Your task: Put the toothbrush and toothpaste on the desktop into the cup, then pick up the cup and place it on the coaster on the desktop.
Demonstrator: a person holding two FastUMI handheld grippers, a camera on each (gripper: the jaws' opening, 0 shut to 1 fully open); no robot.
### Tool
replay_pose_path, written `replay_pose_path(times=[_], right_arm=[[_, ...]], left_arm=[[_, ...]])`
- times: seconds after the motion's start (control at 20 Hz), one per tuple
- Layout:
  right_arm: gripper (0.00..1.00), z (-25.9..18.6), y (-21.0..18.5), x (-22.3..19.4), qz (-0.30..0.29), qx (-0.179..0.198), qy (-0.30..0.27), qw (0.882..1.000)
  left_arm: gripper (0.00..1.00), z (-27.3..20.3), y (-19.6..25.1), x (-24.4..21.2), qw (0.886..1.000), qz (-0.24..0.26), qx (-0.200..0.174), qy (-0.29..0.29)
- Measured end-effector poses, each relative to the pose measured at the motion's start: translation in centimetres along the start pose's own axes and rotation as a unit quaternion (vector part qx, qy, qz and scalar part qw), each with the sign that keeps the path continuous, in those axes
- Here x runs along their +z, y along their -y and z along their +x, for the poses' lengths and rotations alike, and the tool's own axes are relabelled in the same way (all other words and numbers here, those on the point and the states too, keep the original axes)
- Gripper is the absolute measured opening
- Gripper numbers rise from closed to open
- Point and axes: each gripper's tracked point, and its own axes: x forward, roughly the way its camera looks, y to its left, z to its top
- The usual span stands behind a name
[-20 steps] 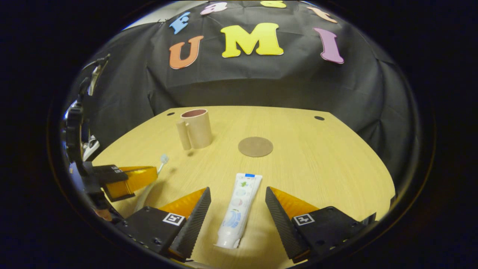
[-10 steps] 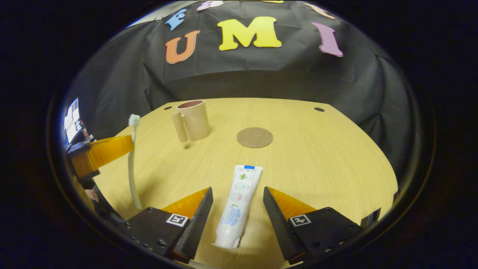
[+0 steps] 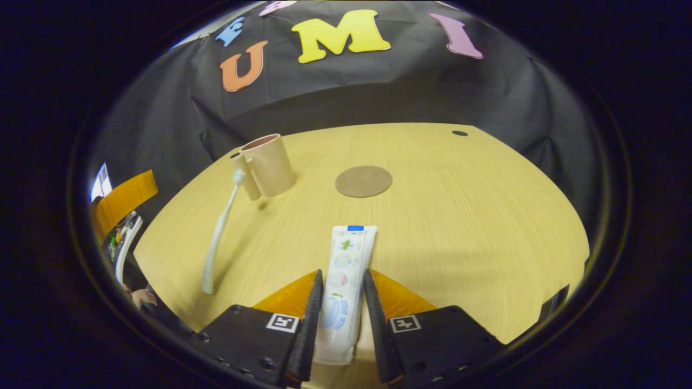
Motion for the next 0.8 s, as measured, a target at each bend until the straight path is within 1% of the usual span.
replay_pose_path(times=[0.05,0.1,0.25,0.45,0.65,0.75,0.8], right_arm=[[0.41,0.0,0.0,0.0,-0.003,0.003,0.001,1.000],[0.40,0.0,-0.1,0.0,-0.005,0.006,0.000,1.000],[0.34,0.1,-0.1,0.1,-0.001,0.016,0.003,1.000],[0.34,0.0,-0.4,0.1,-0.007,0.021,0.015,1.000],[0.34,0.0,-0.4,0.3,-0.010,0.020,0.023,0.999],[0.34,0.0,-0.3,0.2,-0.005,0.023,0.023,0.999],[0.34,0.0,-0.3,0.3,-0.003,0.025,0.023,0.999]], left_arm=[[0.03,0.0,0.2,-0.1,1.000,-0.002,-0.001,-0.003],[0.03,0.0,0.4,-0.2,1.000,-0.005,-0.006,-0.007],[0.03,0.5,1.0,-2.0,0.999,-0.022,-0.022,-0.037],[0.03,1.2,2.3,-5.3,0.992,-0.054,-0.047,-0.100],[0.05,2.1,4.0,-8.0,0.985,-0.064,-0.068,-0.146],[0.11,2.4,4.7,-8.9,0.982,-0.063,-0.074,-0.162],[0.21,2.6,5.0,-8.9,0.982,-0.059,-0.080,-0.161]])
